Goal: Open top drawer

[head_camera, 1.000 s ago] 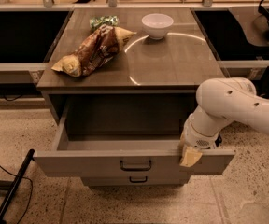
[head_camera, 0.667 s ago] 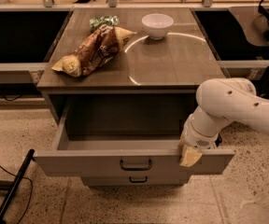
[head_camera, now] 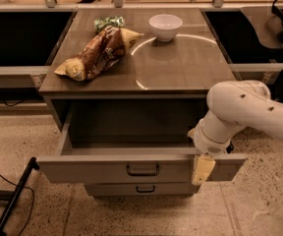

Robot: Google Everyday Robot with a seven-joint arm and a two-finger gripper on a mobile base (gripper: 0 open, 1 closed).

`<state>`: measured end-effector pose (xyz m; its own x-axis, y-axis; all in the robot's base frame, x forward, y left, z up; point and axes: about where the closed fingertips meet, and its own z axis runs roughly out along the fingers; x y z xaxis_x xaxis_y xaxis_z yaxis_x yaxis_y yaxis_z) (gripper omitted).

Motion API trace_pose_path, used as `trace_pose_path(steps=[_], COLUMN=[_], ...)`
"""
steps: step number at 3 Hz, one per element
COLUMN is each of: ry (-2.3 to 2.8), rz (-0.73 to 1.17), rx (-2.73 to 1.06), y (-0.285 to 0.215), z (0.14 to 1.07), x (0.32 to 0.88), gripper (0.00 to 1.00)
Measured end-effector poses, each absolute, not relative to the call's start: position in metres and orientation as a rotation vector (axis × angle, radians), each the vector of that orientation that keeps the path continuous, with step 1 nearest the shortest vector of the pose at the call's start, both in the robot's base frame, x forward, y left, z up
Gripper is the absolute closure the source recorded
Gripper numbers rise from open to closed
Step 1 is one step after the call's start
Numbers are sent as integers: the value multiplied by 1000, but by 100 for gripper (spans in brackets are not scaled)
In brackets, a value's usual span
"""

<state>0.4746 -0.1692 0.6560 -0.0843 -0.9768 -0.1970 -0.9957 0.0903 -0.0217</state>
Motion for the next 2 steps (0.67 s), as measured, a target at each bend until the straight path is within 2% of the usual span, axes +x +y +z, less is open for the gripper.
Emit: trace_pose_path(steps=[2], ry=[2119], rz=[39], rx=[-1991], y=[-193], z=[715], x=[470], gripper=[0])
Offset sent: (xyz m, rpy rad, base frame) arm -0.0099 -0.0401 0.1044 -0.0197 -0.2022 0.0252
